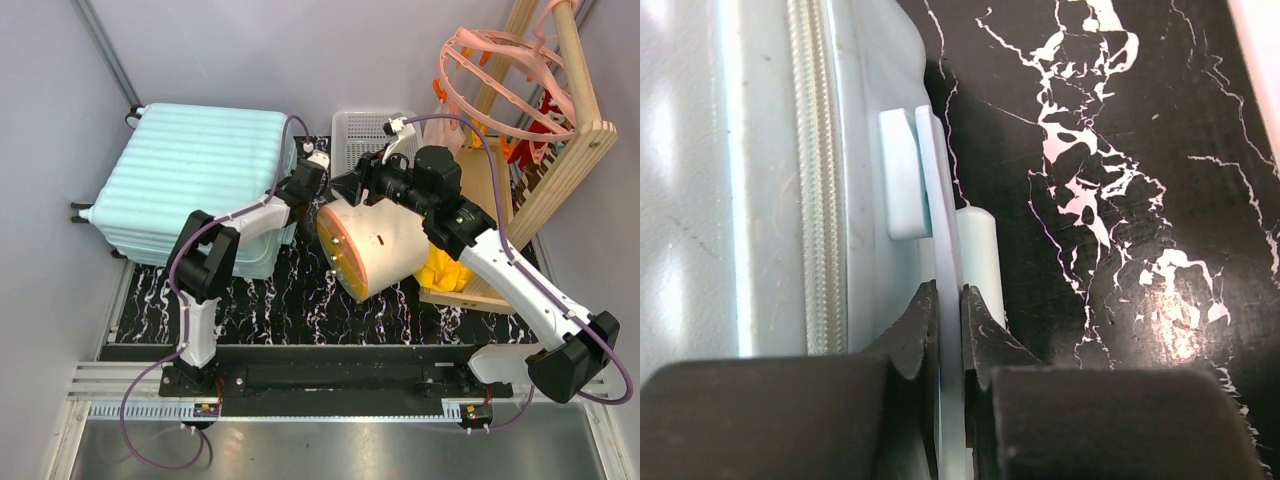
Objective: Open, take out, and arrange the luggage
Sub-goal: Adjust the luggage at the center of the board.
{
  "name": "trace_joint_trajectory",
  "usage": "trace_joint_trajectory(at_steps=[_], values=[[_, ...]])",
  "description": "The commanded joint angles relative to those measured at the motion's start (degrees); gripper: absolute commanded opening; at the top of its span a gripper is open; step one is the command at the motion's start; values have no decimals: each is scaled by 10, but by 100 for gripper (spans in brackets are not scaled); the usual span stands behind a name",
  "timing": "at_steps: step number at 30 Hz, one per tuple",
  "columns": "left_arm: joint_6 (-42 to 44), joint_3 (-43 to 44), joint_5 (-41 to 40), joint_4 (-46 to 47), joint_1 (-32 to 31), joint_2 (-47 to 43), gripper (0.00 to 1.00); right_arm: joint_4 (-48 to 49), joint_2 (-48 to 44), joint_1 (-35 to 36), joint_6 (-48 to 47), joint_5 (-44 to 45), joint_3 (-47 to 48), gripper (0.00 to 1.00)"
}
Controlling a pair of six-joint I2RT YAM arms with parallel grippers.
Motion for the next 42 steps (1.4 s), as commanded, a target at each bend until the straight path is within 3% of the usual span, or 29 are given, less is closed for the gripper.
trace_joint_trajectory(at_steps=[1, 20, 30, 42], values=[[80, 25, 164, 81, -56, 18, 0, 14, -3, 0, -8, 7, 2, 60], [109, -53, 290, 162, -116, -21, 0, 6, 32, 0, -15, 20, 14, 59], [34, -238, 238, 272, -125, -141, 0, 5, 78, -3, -19, 23, 44, 59], [-35, -427, 158, 300, -130, -287, 0, -7, 150, -8, -27, 15, 86, 60]])
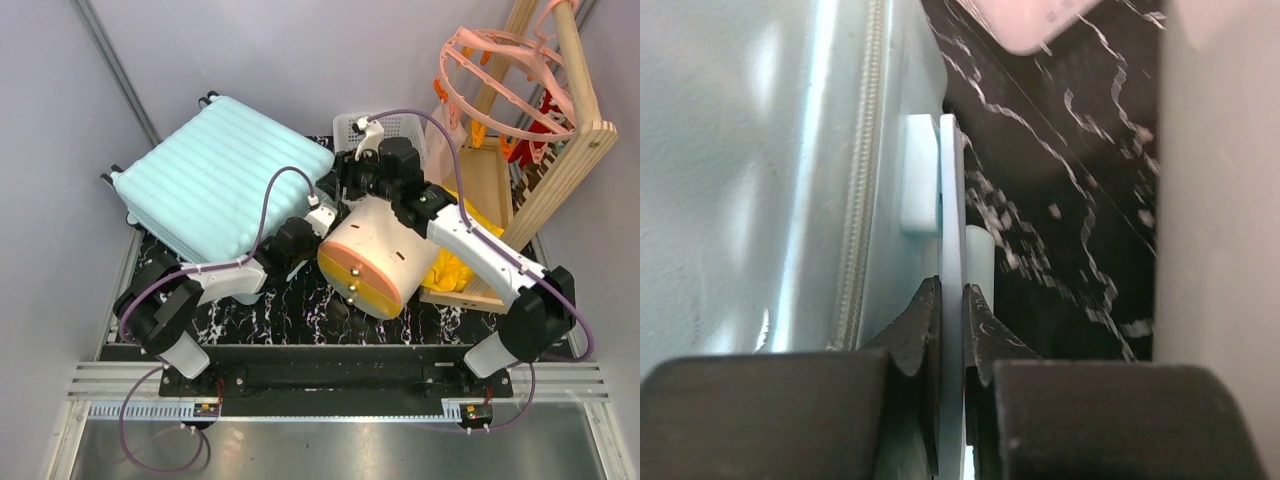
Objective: Open, take out, and arrange the luggage
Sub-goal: Adjust the luggage at the center of the board.
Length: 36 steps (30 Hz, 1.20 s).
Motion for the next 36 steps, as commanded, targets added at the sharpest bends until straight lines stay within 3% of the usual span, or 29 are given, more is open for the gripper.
trace_joint_trajectory(at_steps=[1, 4, 11, 14, 15, 17, 18, 23, 26, 29, 32, 34, 36], values=[[-75, -69, 35, 35, -27, -81, 0, -2, 33, -7, -15, -4, 53, 60], [-80, -83, 37, 7, -33, -115, 0, -9, 51, -11, -21, 5, 73, 61], [-112, -97, -14, -63, -46, -205, 13, -25, 95, -42, -23, -10, 120, 67], [-134, -107, -24, -99, -48, -251, 38, -37, 120, -54, -30, -34, 142, 69], [-137, -111, -20, -110, -50, -284, 52, -39, 125, -56, -32, -52, 150, 70], [-138, -108, -14, -128, -55, -321, 68, -41, 138, -58, -34, -89, 156, 73], [-135, -102, -11, -142, -56, -326, 81, -43, 143, -59, -33, -104, 158, 75], [-134, -41, -8, -227, -66, -356, 92, -39, 139, -58, -24, -172, 148, 87], [-157, -19, -13, -244, -66, -399, 95, -37, 139, -57, -24, -185, 144, 88], [-201, 24, -73, -290, -59, -431, 99, -36, 146, -57, -16, -203, 142, 86], [-253, 104, -73, -378, 16, -431, 99, -29, 158, -55, -3, -217, 139, 82], [-267, 127, 4, -416, 148, -420, 99, -26, 162, -53, 2, -222, 137, 80], [-292, 162, 21, -467, 275, -417, 99, -21, 166, -46, 7, -223, 137, 80]])
